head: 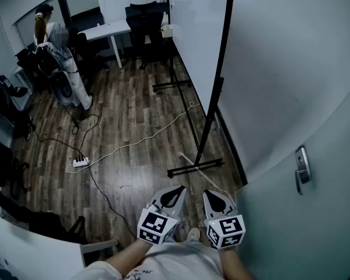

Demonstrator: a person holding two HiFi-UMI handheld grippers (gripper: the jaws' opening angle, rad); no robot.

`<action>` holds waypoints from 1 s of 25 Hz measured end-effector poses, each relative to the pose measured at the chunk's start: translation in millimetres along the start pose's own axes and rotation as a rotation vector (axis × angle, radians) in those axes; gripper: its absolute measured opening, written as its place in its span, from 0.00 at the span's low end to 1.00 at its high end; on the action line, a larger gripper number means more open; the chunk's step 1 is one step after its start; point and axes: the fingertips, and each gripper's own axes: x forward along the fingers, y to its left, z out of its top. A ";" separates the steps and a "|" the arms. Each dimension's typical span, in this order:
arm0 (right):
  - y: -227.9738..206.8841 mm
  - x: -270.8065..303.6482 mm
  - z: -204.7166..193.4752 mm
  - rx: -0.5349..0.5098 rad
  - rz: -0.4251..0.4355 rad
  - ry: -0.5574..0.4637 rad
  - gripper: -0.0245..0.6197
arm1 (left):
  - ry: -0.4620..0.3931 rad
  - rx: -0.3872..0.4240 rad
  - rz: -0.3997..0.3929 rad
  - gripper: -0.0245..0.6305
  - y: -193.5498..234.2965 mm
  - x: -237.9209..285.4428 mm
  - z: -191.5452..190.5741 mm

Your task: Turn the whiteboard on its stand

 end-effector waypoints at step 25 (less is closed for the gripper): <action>4.1 40.2 4.4 0.063 -0.129 -0.037 0.05 | -0.005 -0.047 -0.073 0.05 57.0 -5.3 -5.2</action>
